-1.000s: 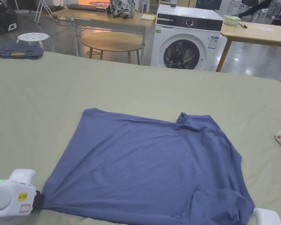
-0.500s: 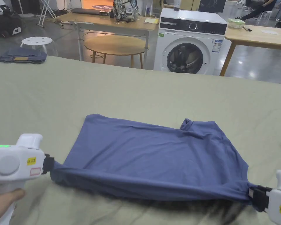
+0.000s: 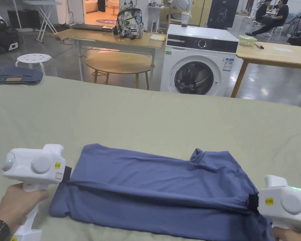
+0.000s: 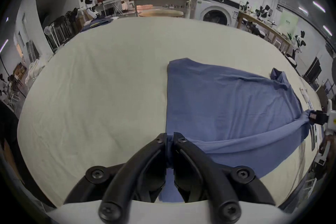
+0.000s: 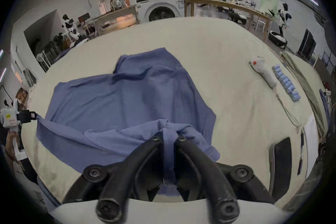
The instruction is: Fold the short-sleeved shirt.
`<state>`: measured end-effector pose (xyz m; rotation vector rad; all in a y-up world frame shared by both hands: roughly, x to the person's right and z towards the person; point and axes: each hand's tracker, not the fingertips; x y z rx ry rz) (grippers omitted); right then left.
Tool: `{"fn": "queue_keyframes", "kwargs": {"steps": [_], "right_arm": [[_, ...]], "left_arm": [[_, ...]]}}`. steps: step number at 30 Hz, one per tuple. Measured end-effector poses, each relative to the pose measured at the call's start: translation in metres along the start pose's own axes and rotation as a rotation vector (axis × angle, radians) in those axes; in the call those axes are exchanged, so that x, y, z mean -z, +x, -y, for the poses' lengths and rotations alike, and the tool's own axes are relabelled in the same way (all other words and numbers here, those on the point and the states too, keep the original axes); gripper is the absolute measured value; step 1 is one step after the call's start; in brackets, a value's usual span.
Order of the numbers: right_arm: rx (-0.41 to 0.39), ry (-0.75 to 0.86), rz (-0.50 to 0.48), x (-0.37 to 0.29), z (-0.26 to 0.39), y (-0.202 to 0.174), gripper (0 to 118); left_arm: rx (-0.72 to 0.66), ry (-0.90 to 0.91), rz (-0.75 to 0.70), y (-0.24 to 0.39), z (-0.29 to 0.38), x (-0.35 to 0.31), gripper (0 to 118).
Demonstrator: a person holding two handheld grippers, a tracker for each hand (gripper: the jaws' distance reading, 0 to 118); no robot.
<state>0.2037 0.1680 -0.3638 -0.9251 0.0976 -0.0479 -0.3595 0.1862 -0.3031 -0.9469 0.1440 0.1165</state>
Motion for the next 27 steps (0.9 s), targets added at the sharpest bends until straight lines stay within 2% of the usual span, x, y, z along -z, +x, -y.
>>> {"fn": "queue_keyframes", "kwargs": {"steps": [5,6,7,10,11,12,13,14,20,22,23,24,25,26,27], "right_arm": [[-0.041,-0.021,0.035,0.028,-0.002,-0.003,9],[-0.049,-0.019,0.043,0.029,-0.002,-0.004,11],[-0.054,-0.016,0.047,0.026,0.0,-0.008,16],[-0.093,0.057,0.092,0.019,0.001,-0.013,23],[-0.104,0.088,0.101,0.014,0.003,-0.019,33],[-0.106,0.128,0.105,0.008,0.004,-0.021,48],[-0.105,0.169,0.103,0.001,0.005,-0.023,68],[-0.104,0.213,0.094,-0.006,0.007,-0.026,72],[-0.082,0.443,0.071,-0.059,0.023,-0.063,71],[-0.059,0.527,0.03,-0.075,0.034,-0.073,70],[-0.058,0.564,0.016,-0.075,0.04,-0.077,65],[-0.054,0.6,0.031,-0.081,0.045,-0.084,53],[-0.053,0.634,0.046,-0.087,0.051,-0.09,28],[-0.055,0.663,0.044,-0.092,0.055,-0.096,12],[-0.059,0.678,0.05,-0.1,0.059,-0.106,10]], "left_arm": [[0.005,-0.037,-0.008,0.005,0.002,0.015,1],[0.002,-0.038,-0.008,0.007,0.003,0.016,4],[-0.002,-0.038,-0.005,0.008,0.005,0.015,13],[-0.011,-0.009,-0.008,0.008,0.006,0.005,21],[-0.019,0.013,-0.006,0.008,0.006,0.0,29],[-0.027,0.03,0.003,0.009,0.007,-0.008,44],[-0.039,0.056,0.017,0.007,0.005,-0.013,63],[-0.046,0.091,0.039,0.009,0.006,-0.022,62],[-0.01,0.323,0.056,0.032,0.021,-0.072,61],[0.001,0.426,0.065,0.04,0.031,-0.088,61],[0.011,0.456,0.061,0.046,0.037,-0.096,57],[0.016,0.491,0.051,0.051,0.043,-0.103,50],[0.028,0.522,0.038,0.048,0.046,-0.101,34],[0.033,0.546,0.016,0.052,0.051,-0.106,23],[0.038,0.566,0.007,0.057,0.057,-0.111,15]]}}
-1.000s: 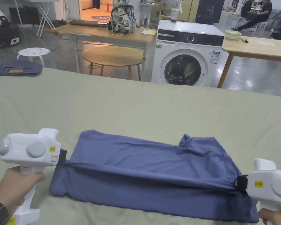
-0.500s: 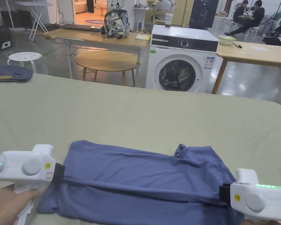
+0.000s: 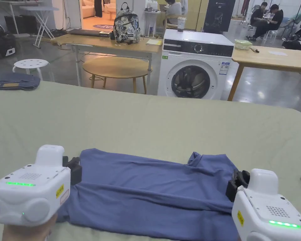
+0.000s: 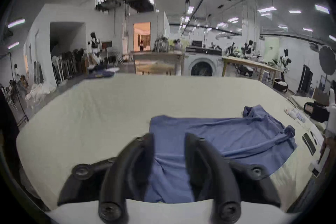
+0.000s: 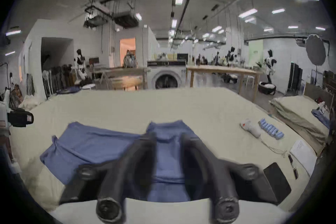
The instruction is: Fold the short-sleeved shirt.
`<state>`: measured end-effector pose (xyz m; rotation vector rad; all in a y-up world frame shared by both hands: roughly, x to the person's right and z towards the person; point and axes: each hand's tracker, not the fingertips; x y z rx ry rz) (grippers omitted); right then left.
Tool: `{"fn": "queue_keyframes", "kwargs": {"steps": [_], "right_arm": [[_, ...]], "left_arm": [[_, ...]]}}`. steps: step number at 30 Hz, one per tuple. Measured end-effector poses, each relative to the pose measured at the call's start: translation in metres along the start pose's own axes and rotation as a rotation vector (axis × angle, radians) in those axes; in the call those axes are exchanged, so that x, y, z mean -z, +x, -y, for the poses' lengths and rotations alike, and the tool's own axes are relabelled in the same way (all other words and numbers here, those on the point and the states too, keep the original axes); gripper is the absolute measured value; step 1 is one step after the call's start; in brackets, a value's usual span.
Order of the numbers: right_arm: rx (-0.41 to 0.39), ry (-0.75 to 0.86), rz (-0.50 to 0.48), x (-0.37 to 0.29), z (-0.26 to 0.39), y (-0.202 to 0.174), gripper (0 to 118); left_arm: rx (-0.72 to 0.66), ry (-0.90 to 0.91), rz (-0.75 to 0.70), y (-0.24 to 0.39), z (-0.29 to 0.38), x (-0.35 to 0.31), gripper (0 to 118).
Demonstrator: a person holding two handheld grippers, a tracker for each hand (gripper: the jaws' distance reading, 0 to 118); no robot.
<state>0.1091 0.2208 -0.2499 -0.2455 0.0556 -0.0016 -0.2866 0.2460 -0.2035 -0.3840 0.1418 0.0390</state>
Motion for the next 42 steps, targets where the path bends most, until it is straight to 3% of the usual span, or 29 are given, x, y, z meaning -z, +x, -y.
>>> {"fn": "queue_keyframes", "kwargs": {"steps": [2,12,23,24,28,29,33,36,38,40,42], "right_arm": [[0.0,0.029,-0.01,-0.011,0.0,-0.009,0],[-0.014,0.076,-0.026,-0.039,-0.003,-0.022,0],[-0.038,0.006,-0.021,-0.036,0.012,-0.011,0],[-0.037,-0.004,-0.02,-0.035,0.014,-0.008,0],[-0.043,-0.034,-0.009,-0.033,0.022,-0.002,0],[-0.043,-0.039,-0.006,-0.032,0.024,-0.001,0],[-0.04,-0.068,0.007,-0.03,0.032,0.005,0],[-0.043,-0.088,0.013,-0.03,0.037,0.009,0],[-0.042,-0.097,0.017,-0.03,0.04,0.012,0],[-0.039,-0.11,0.02,-0.029,0.043,0.015,0],[-0.038,-0.122,0.022,-0.027,0.045,0.017,0]], "left_arm": [[0.004,0.026,-0.001,0.004,0.004,-0.011,1],[-0.009,0.038,-0.028,-0.009,0.017,-0.041,0],[-0.138,-0.482,0.028,-0.082,0.037,0.039,0],[-0.163,-0.514,0.012,-0.089,0.038,0.048,7],[-0.227,-0.64,0.023,-0.095,0.045,0.076,76],[-0.232,-0.668,0.032,-0.095,0.048,0.082,77],[-0.191,-0.788,-0.009,-0.08,0.063,0.1,76],[-0.111,-0.773,-0.057,-0.065,0.074,0.099,68],[-0.09,-0.751,-0.095,-0.054,0.072,0.088,54],[-0.079,-0.735,-0.102,-0.048,0.072,0.083,31],[-0.06,-0.722,-0.098,-0.046,0.07,0.078,24]]}}
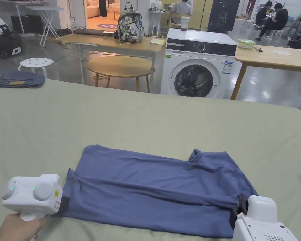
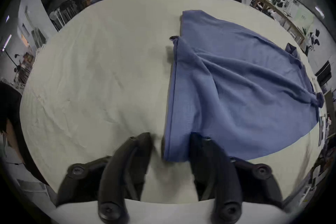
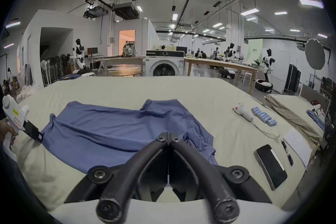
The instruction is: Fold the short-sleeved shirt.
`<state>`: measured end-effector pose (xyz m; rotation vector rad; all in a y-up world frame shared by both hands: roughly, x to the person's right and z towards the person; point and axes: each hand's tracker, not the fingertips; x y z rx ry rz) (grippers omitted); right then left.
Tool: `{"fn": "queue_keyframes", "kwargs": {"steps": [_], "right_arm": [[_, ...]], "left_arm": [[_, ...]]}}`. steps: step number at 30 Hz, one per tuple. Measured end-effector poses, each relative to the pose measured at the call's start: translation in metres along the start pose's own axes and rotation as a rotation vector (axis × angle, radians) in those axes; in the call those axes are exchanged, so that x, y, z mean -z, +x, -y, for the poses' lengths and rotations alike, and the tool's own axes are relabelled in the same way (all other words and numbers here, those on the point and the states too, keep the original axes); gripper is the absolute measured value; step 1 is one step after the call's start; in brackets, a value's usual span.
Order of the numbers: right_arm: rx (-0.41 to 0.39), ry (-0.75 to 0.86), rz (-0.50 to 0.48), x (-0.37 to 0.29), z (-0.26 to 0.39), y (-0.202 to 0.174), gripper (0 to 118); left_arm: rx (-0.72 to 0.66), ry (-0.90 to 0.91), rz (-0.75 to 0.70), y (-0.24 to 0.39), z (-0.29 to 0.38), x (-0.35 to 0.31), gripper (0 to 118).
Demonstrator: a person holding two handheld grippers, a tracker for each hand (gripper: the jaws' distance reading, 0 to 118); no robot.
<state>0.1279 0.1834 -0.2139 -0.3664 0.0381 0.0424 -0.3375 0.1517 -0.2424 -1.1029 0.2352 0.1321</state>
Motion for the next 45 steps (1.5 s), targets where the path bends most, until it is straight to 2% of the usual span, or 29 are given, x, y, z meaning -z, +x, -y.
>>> {"fn": "queue_keyframes", "kwargs": {"steps": [1,3,4,11,12,14,16,17,21,22,24,26,28,30,33,36,39,43,45], "right_arm": [[0.002,-0.006,0.0,0.001,0.001,0.001,0],[0.003,-0.02,-0.001,0.003,0.003,0.005,0],[0.005,-0.029,-0.002,0.004,0.003,0.008,0],[-0.045,-0.198,0.007,0.023,-0.008,0.049,0],[-0.05,-0.241,0.014,0.029,-0.01,0.057,3],[-0.05,-0.32,0.011,0.041,-0.01,0.071,31],[-0.03,-0.381,0.019,0.057,-0.006,0.085,70],[-0.031,-0.441,0.018,0.066,-0.003,0.09,74],[0.013,-0.582,-0.019,0.095,0.025,0.106,73],[0.024,-0.616,-0.034,0.096,0.03,0.106,66],[0.026,-0.627,-0.043,0.098,0.037,0.105,40],[-0.022,-0.567,-0.007,0.094,0.039,0.104,2],[-0.004,-0.578,-0.077,0.093,0.038,0.1,2],[-0.024,-0.588,-0.034,0.093,0.039,0.097,2],[-0.037,-0.538,-0.033,0.082,0.027,0.099,1],[-0.016,-0.462,-0.034,0.06,0.0,0.095,1],[-0.042,-0.457,-0.005,0.059,-0.021,0.101,1],[-0.009,-0.439,-0.029,0.035,-0.047,0.108,1],[-0.032,-0.421,-0.023,0.02,-0.051,0.108,1]], "left_arm": [[0.004,0.002,0.019,0.001,0.001,-0.003,20],[0.026,0.013,0.009,0.005,0.003,-0.01,5],[0.034,0.024,0.017,-0.003,0.002,-0.012,1],[0.002,0.104,0.087,-0.016,0.015,-0.044,0],[0.014,0.118,0.085,-0.017,0.015,-0.043,0],[0.029,0.124,0.081,-0.016,0.019,-0.046,0],[0.032,0.127,0.079,-0.017,0.02,-0.043,0],[0.032,0.125,0.079,-0.017,0.021,-0.042,0],[0.029,0.119,0.078,-0.019,0.025,-0.036,0],[0.031,0.119,0.077,-0.019,0.025,-0.036,0],[0.037,0.117,0.072,-0.018,0.026,-0.034,0],[0.036,0.119,0.071,-0.018,0.025,-0.034,0],[0.04,0.122,0.068,-0.017,0.025,-0.032,0],[0.045,0.129,0.06,-0.017,0.024,-0.033,0],[0.051,0.155,0.06,-0.017,0.023,-0.042,0],[0.054,0.194,0.069,-0.019,0.019,-0.054,0],[0.054,0.234,0.082,-0.02,0.012,-0.07,0],[0.052,0.273,0.093,-0.022,0.011,-0.09,0],[0.052,0.289,0.075,-0.027,0.017,-0.098,0]]}}
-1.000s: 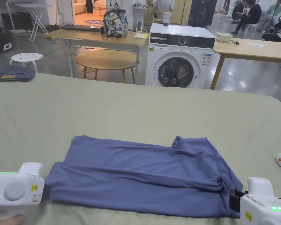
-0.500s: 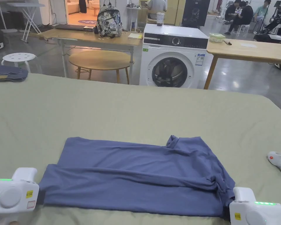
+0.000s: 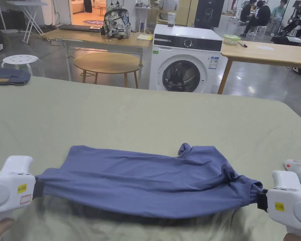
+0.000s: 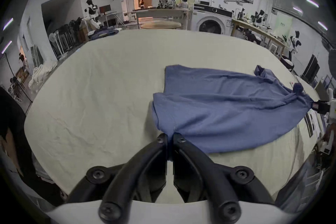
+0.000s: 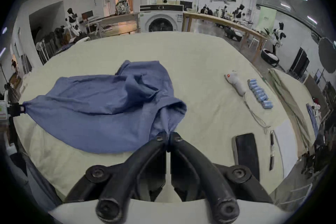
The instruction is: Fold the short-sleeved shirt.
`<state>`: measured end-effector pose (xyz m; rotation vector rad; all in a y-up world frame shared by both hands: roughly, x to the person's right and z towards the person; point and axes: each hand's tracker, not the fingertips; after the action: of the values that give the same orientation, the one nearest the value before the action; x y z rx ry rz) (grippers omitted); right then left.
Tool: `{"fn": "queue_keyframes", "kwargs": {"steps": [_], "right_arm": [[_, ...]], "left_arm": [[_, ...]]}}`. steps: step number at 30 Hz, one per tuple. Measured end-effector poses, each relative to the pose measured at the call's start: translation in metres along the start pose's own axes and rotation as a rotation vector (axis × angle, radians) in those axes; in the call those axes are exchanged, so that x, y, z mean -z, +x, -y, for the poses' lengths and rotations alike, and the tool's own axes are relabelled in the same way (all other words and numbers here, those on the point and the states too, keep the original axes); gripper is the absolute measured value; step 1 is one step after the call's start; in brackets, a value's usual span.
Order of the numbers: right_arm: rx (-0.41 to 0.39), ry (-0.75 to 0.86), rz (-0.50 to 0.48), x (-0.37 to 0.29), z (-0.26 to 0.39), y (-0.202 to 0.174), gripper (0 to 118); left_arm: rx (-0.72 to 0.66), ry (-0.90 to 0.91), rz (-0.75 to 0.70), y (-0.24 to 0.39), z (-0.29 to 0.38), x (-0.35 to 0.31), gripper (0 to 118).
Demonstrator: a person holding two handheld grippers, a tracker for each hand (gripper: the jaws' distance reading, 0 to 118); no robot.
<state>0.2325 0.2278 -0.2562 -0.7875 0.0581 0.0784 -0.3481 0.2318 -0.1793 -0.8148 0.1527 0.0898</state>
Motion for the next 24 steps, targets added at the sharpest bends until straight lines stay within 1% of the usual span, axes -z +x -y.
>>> {"fn": "queue_keyframes", "kwargs": {"steps": [5,10,13,16,18,21,24], "right_arm": [[-0.039,0.005,0.0,-0.028,0.02,-0.001,1],[-0.057,-0.058,0.002,-0.041,0.059,-0.008,1],[-0.062,-0.119,0.008,-0.034,0.086,-0.013,1],[-0.074,-0.191,0.032,-0.013,0.109,-0.017,1],[-0.084,-0.238,0.053,0.007,0.123,-0.019,1],[-0.073,-0.277,0.057,0.026,0.132,-0.017,1],[-0.078,-0.277,0.068,0.031,0.131,-0.02,1]], "left_arm": [[-0.027,0.012,0.004,-0.017,0.024,-0.024,0],[-0.038,-0.016,-0.002,-0.028,0.058,-0.035,0],[-0.041,-0.06,-0.006,-0.031,0.076,-0.026,0],[-0.037,-0.109,-0.002,-0.029,0.088,-0.011,0],[-0.018,-0.156,-0.029,-0.028,0.095,0.006,0],[-0.013,-0.21,-0.033,-0.029,0.102,0.025,0],[-0.014,-0.215,-0.034,-0.029,0.107,0.034,0]]}}
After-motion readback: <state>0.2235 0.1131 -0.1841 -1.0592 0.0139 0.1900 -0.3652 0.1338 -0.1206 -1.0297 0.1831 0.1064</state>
